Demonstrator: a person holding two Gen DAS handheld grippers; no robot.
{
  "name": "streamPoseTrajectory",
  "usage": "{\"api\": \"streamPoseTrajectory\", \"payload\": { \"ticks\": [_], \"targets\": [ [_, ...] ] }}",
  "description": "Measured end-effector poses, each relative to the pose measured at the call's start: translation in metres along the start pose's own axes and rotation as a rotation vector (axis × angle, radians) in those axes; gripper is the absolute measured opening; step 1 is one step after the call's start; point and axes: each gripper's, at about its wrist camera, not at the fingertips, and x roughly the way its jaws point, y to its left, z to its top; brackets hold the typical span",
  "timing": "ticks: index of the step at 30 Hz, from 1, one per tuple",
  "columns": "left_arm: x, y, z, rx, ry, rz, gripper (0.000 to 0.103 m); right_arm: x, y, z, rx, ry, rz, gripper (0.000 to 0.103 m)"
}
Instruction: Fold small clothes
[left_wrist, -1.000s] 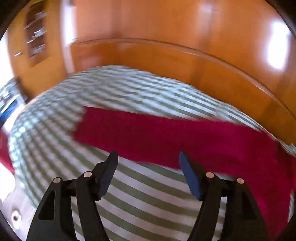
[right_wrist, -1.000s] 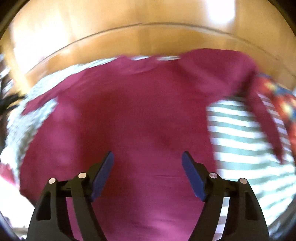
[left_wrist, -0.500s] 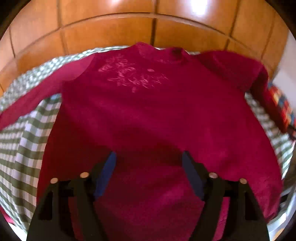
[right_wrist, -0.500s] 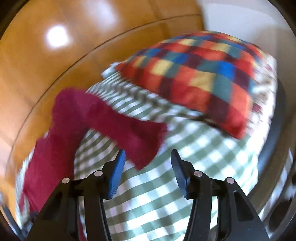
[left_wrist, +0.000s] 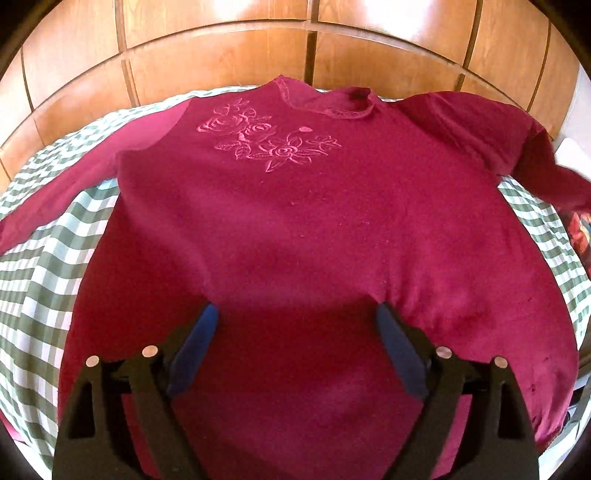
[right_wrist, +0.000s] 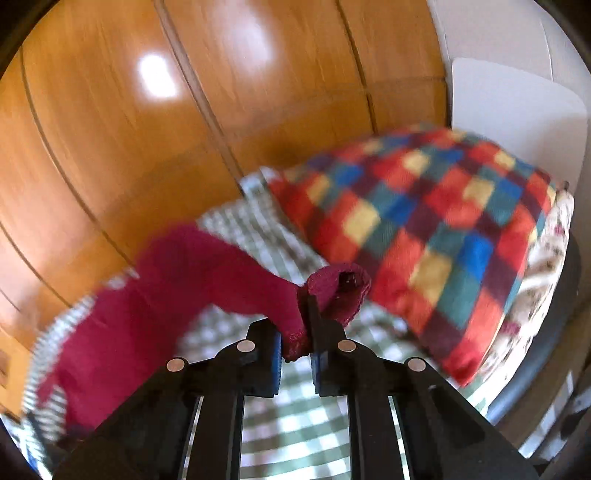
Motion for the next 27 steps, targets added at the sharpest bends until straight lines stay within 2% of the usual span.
{"api": "streamPoseTrajectory", "payload": {
  "ticks": [2, 5, 8, 10, 12, 14, 15, 17, 19, 21, 23, 25, 27],
  "targets": [
    [0.003, 0.002, 0.003, -0.004, 0.001, -0.003, 0.089, -0.019, -0.006, 0.024, 0.023, -0.053, 0.006, 0.011],
    [0.003, 0.002, 0.002, 0.000, 0.001, -0.007, 0.089, -0.021, -0.021, 0.056, 0.074, -0.080, -0.054, 0.011],
    [0.004, 0.003, 0.003, -0.003, 0.003, -0.009, 0.091, 0.001, -0.039, 0.081, 0.111, -0.055, -0.155, 0.011],
    [0.005, 0.003, 0.004, -0.002, 0.006, -0.007, 0.091, 0.032, -0.052, 0.097, 0.129, -0.010, -0.245, 0.011],
    [0.005, 0.002, 0.004, -0.003, 0.007, -0.005, 0.092, 0.053, -0.062, 0.105, 0.123, 0.025, -0.247, 0.022],
    [0.005, 0.002, 0.005, -0.001, 0.007, -0.001, 0.092, 0.065, -0.072, 0.113, 0.147, 0.011, -0.281, 0.069],
    [0.005, 0.001, 0.005, -0.002, 0.007, 0.000, 0.092, 0.063, -0.076, 0.114, 0.180, -0.028, -0.264, 0.071],
    [0.006, 0.002, 0.005, -0.005, 0.002, 0.000, 0.093, 0.052, -0.085, 0.112, 0.239, -0.094, -0.221, 0.071],
    [0.006, 0.002, 0.004, -0.009, -0.004, 0.003, 0.094, 0.047, -0.089, 0.103, 0.266, -0.083, -0.196, 0.071],
    [0.007, 0.001, 0.004, -0.009, -0.009, 0.007, 0.095, 0.048, -0.095, 0.084, 0.269, -0.042, -0.162, 0.069],
    [0.007, 0.000, 0.004, -0.006, -0.012, 0.010, 0.095, 0.059, -0.094, 0.058, 0.242, 0.026, -0.121, 0.057],
    [0.007, 0.000, 0.004, -0.005, -0.013, 0.011, 0.096, 0.073, -0.092, 0.043, 0.218, 0.078, -0.130, 0.054],
    [0.007, 0.000, 0.004, -0.003, -0.011, 0.012, 0.096, 0.087, -0.097, 0.039, 0.251, 0.089, -0.127, 0.052]
  ]
}}
